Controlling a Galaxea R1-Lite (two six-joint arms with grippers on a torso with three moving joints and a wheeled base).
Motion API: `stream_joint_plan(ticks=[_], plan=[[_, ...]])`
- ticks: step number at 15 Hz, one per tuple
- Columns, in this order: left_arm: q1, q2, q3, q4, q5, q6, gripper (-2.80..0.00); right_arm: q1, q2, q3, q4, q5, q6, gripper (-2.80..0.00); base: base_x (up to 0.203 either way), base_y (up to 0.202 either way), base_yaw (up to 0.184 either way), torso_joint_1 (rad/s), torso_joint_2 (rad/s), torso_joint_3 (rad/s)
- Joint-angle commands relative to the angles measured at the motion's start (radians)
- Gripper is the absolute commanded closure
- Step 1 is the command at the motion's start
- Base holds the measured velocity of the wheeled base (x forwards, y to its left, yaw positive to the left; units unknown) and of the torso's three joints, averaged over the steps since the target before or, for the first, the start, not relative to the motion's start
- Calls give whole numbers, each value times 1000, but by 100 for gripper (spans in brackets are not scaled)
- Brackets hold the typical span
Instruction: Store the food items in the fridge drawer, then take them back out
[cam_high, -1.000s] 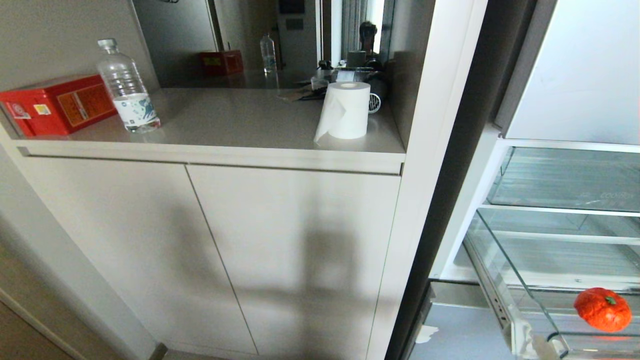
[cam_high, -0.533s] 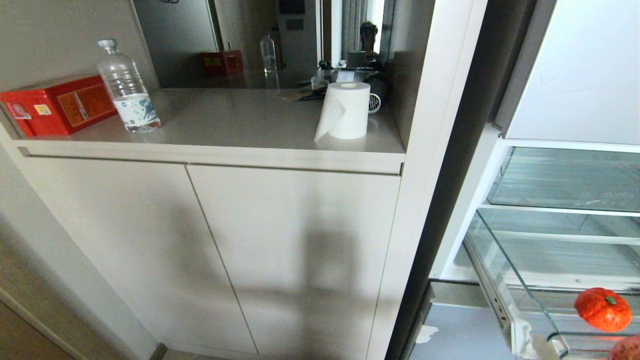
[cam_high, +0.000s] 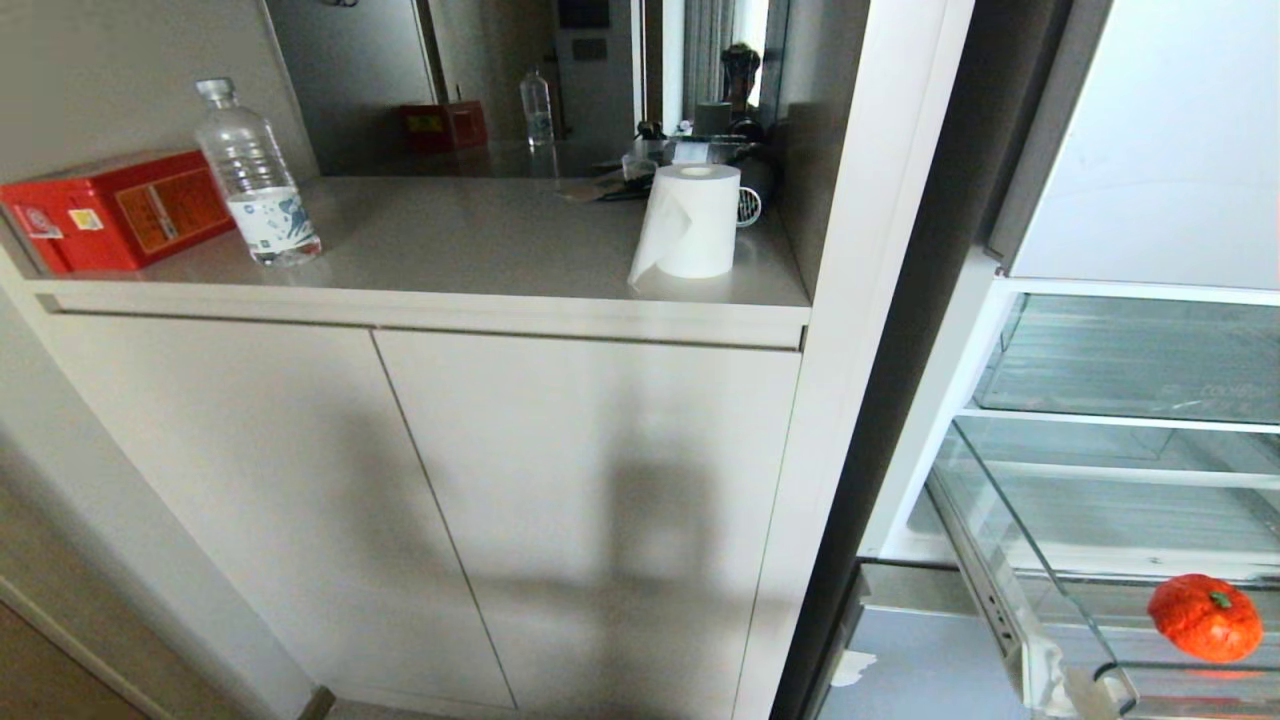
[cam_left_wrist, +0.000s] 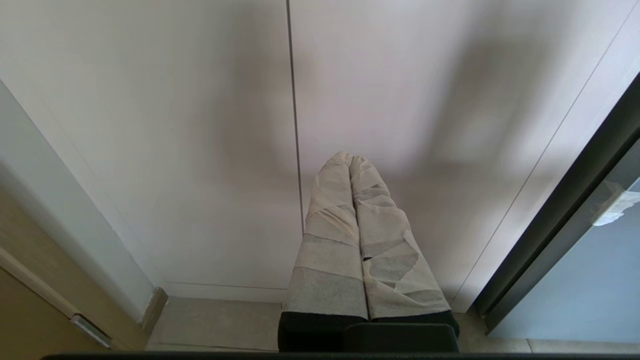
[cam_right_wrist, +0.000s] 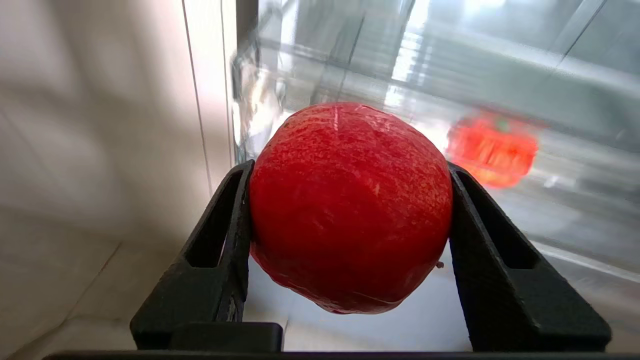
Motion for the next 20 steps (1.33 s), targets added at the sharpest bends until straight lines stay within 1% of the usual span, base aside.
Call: stream_joint_plan(ticks=[1,3,5,10,20], plan=[[0,0,0,0,0,0,0,-15,-122,1,10,2,-6,0,0,0,0,0,0,0],[0,0,0,0,0,0,0,-21,-118,0,20,3,-21,0,0,0,0,0,0,0],[0,0,0,0,0,0,0,-21,-117,0,22,-4,4,0,0,0,0,0,0,0],[0,0,0,0,0,0,0,-21,-117,0,22,-1,9,0,-1,0,-14,0,0,0],[0,0,0,0,0,0,0,-21,-117,0,22,-4,23,0,-1,6,-171,3,5,1]])
